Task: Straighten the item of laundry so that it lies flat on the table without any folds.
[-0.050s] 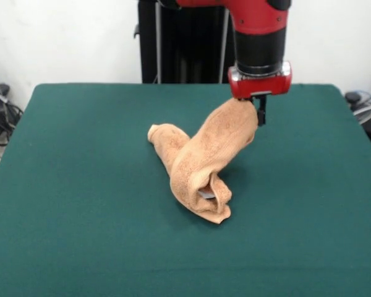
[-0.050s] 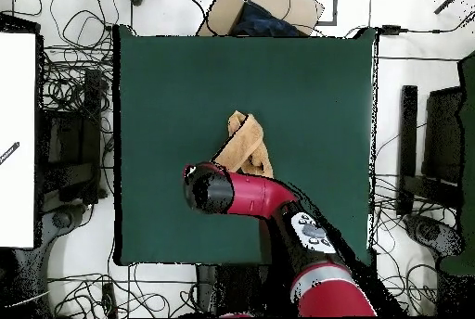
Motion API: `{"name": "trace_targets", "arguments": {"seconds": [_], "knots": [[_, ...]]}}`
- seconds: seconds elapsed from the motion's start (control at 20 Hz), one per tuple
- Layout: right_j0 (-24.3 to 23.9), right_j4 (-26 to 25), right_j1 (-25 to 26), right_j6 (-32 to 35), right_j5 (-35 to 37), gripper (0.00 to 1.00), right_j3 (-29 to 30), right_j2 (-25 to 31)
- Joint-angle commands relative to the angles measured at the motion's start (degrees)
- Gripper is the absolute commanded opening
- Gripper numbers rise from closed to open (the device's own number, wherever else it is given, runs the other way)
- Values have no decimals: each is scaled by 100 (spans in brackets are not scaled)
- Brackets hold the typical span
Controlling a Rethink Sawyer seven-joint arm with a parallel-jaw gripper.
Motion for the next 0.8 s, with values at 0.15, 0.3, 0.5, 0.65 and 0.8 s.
{"name": "trace_targets", "arguments": {"seconds": [0.15,0.3,0.5,0.65,0.8], "knots": [[25,-113,-12,480,308,0,-260,332],[3,60,-508,527,854,0,44,360],[18,275,-1440,591,1529,0,412,314],[-61,353,-1705,667,1516,0,722,368],[-74,428,-1932,759,1448,0,1004,365]]}}
